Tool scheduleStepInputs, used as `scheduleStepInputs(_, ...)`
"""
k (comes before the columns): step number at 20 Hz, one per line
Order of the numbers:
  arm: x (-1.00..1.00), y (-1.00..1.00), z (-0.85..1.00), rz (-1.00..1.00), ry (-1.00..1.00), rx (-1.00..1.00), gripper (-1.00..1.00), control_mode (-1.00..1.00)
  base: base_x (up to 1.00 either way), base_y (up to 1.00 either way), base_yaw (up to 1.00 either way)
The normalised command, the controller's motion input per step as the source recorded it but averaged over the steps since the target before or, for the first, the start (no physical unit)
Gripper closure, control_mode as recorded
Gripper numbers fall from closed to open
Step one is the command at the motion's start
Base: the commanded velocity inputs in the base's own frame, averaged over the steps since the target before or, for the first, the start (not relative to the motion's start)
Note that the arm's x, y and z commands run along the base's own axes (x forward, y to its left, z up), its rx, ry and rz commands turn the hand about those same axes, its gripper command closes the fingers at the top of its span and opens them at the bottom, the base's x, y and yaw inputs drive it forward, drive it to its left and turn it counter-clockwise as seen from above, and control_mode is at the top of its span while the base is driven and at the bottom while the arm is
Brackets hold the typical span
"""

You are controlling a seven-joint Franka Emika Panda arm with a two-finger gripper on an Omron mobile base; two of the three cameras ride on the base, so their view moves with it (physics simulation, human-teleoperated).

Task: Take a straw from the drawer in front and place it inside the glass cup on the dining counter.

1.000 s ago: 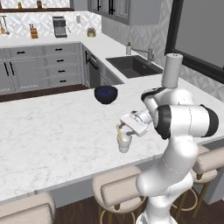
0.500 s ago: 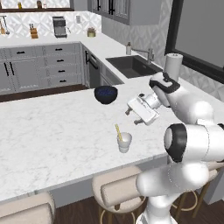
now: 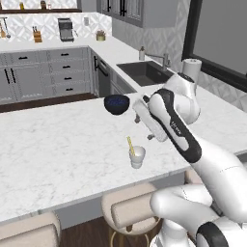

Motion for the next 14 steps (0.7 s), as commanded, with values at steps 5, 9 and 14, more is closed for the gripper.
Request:
scheduleStepInputs(5,-0.74,0.29,0.35,0.00,-0.16,-0.29,-1.00,-1.00,0.00,0.00,0.00)
scheduleStepInputs(9,-0.82,0.28,0.11,0.00,0.00,-0.20,-1.00,-1.00,0.00,0.00,0.00)
scheduleStepInputs(14,-0.87,0.42,0.00,0.00,0.02,-0.19,-1.00,-1.00,0.00,0.00,0.00)
